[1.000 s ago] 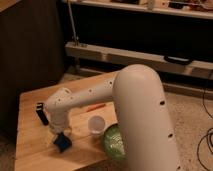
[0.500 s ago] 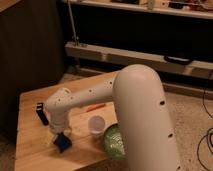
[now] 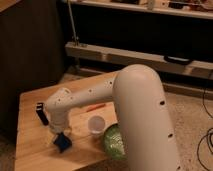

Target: Knock the eraser over

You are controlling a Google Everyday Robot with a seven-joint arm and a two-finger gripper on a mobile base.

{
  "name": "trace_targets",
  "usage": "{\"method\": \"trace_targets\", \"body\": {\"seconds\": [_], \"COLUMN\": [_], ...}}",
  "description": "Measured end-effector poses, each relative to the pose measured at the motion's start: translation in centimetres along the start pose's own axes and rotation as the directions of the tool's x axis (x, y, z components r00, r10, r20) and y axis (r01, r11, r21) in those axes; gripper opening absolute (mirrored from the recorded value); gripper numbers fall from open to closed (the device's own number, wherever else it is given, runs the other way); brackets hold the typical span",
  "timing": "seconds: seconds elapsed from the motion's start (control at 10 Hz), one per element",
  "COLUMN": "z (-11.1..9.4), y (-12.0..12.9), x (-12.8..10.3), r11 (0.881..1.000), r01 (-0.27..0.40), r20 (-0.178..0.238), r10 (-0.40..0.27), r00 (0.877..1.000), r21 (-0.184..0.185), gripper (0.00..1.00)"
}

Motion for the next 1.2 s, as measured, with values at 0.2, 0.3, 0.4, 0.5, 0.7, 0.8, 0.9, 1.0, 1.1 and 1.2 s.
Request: {"method": "trace_targets", "body": {"seconds": [0.2, 0.3, 0.4, 0.5, 0.7, 0.8, 0.9, 1.0, 1.1, 1.2], "z": [0.0, 0.0, 0.0, 0.0, 0.0, 0.0, 0.0, -0.2, -1.0, -2.3], "y": [0.0, 0.0, 0.0, 0.0, 0.0, 0.0, 0.0, -0.2, -0.8, -1.8], "x": [0.0, 0.0, 0.0, 0.0, 0.0, 0.0, 0.0, 0.1, 0.4, 0.5], "r11": [1.000, 1.000, 1.000, 1.000, 1.000, 1.000, 1.000, 1.000, 1.000, 0.998], "r01": [0.000, 0.000, 0.000, 0.000, 0.000, 0.000, -0.001, 0.000, 0.001, 0.007], "r20": [0.000, 0.000, 0.000, 0.000, 0.000, 0.000, 0.001, 0.010, 0.047, 0.088], "r10": [0.000, 0.000, 0.000, 0.000, 0.000, 0.000, 0.001, 0.000, -0.003, -0.012], "r00": [1.000, 1.000, 1.000, 1.000, 1.000, 1.000, 1.000, 1.000, 0.999, 0.996], "r21": [0.000, 0.000, 0.000, 0.000, 0.000, 0.000, 0.000, 0.007, 0.029, 0.060], "gripper": [0.80, 0.80, 0.80, 0.80, 0.80, 0.80, 0.80, 0.80, 0.80, 0.80]}}
